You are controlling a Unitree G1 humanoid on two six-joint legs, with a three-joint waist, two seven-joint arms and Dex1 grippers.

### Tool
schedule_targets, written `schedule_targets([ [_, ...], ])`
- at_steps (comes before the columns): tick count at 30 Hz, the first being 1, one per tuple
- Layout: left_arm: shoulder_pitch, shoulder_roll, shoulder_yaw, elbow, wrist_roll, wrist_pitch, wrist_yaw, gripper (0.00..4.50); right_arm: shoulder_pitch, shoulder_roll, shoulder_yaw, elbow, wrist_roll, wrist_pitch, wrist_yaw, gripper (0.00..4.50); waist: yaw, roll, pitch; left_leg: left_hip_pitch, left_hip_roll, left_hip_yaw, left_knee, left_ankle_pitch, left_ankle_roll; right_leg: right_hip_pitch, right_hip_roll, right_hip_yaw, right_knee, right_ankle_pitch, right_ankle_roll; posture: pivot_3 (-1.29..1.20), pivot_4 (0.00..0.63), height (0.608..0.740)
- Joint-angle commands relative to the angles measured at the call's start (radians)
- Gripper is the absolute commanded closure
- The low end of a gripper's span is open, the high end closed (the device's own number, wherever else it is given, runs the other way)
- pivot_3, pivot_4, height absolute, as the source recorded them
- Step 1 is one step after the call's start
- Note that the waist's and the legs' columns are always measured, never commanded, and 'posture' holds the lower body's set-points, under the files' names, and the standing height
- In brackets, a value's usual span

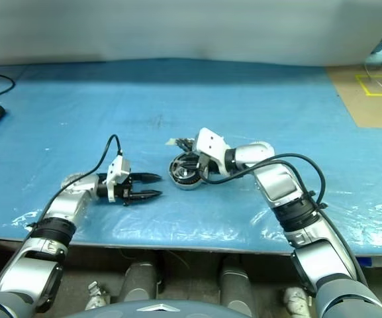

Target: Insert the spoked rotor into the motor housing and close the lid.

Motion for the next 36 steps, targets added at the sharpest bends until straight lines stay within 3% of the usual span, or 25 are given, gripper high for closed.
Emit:
schedule_targets([
  [1,0.006,0.009,0.005,-0.038,-0.006,0.008,0.004,2.02,-0.025,0.005,0.001,0.0,-0.011,-0.017,-0.001,3.91,0.0,0.0,0.0,0.0,0.0,0.0,0.0,0.0,0.0,0.0,0.0,0.0,0.0,0.0,0.0,0.0,0.15,0.74],
  [36,0.04,0.005,-0.005,-0.082,-0.001,0.023,0.026,2.02,-0.056,-0.005,-0.007,0.036,-0.037,0.018,0.002,3.91,0.0,0.0,0.0,0.001,0.0,0.0,0.001,0.0,0.0,0.0,0.0,0.0,0.002,0.0,0.0,0.0,0.15,0.74],
])
